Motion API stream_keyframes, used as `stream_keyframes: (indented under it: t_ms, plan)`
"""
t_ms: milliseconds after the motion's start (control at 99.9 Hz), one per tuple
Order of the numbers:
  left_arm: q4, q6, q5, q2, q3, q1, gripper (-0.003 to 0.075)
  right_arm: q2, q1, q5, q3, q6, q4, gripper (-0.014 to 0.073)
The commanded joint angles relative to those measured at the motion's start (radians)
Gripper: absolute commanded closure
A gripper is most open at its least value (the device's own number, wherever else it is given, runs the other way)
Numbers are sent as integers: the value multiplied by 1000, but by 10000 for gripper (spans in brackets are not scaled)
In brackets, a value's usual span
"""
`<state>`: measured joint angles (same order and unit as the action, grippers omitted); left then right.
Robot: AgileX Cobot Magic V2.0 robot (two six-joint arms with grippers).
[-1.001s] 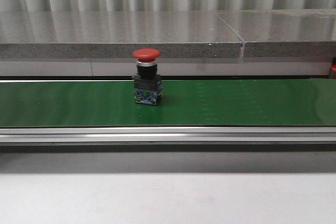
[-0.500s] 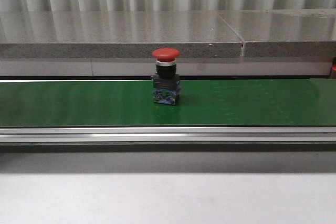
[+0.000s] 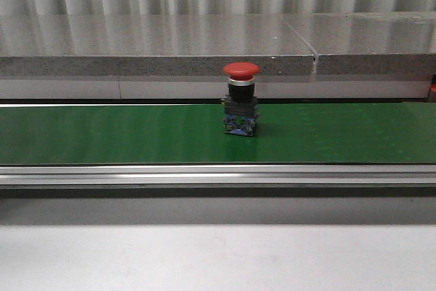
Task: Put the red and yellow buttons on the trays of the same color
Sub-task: 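Set the yellow button on the belt and open the left gripper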
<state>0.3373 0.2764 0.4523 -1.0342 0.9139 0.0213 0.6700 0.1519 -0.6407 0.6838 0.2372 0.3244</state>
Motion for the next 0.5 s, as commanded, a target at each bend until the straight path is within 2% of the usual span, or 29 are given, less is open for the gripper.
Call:
stream_keyframes:
  t_ms: [0, 330, 410, 490]
  plan:
    - [15, 4, -109, 94, -35, 18, 48, -4, -1, 55, 25, 6, 8, 660]
    - [15, 4, -131, 358, -262, 22, 55, -4, -1, 55, 25, 6, 8, 660]
    - [15, 4, -134, 410, -293, 22, 96, -4, -1, 55, 25, 6, 8, 660]
    - [15, 4, -143, 443, -316, 22, 179, -4, -1, 55, 25, 6, 8, 660]
